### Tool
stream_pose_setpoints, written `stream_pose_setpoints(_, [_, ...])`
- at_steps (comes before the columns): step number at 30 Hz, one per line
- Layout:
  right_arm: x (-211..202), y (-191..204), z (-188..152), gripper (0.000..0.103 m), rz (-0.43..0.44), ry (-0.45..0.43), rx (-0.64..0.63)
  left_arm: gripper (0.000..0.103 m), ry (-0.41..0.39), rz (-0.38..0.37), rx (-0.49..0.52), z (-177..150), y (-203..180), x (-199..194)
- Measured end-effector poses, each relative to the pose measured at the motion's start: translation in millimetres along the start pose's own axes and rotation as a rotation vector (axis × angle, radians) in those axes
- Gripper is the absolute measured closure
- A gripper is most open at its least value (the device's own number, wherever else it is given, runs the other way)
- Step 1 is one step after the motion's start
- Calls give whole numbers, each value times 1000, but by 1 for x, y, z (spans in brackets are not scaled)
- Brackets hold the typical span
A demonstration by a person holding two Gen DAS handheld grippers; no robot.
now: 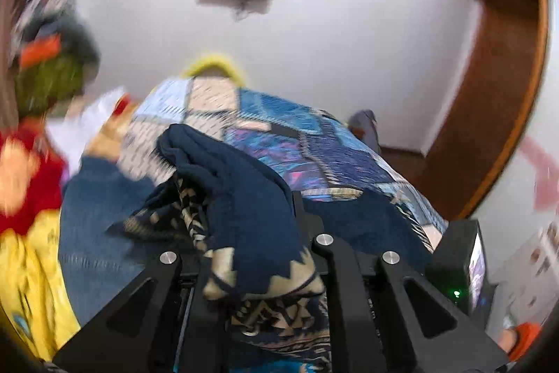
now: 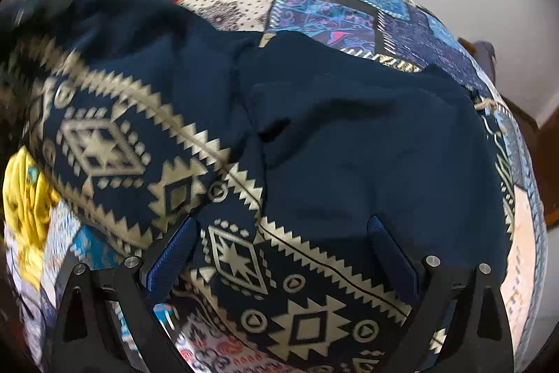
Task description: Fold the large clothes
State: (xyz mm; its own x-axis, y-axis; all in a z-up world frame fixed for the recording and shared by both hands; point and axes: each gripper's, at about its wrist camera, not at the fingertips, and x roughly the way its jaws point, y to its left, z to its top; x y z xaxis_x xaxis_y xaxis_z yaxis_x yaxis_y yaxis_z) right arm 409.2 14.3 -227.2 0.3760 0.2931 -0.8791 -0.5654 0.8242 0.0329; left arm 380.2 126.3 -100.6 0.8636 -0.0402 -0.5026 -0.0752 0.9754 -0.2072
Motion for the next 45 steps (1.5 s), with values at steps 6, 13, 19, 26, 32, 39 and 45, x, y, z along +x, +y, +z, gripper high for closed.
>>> stream_pose_setpoints(6, [-71,-61,-32,6,-14,-118,99,93,24,-58,247,-5,-85,11])
stream_pose_setpoints(13, [-131,-153,-91,6,-147,-135,263,93,217,-244,404,-43,-160,42])
stream_pose_setpoints(19, [-156,-201,-128,6,-156,-136,422,93,436,-282,461,-86,-179,73])
stream_pose_setpoints(26, [-180,-204,-132,6,-128,-199,453,64,465,-350,453,-84,-182,45])
stream_pose_setpoints(32, [-194,-185,-109,6,-66,-261,404,43,394,-349,397,-73,-162,1])
stream_pose_setpoints(39, [-171,-154,-66,6,28,-293,346,17,273,-182,293,-37,-101,-10])
stream_pose_setpoints(45, [-113,-142,-54,6,124,-190,376,17,328,-97,235,-40,-64,32])
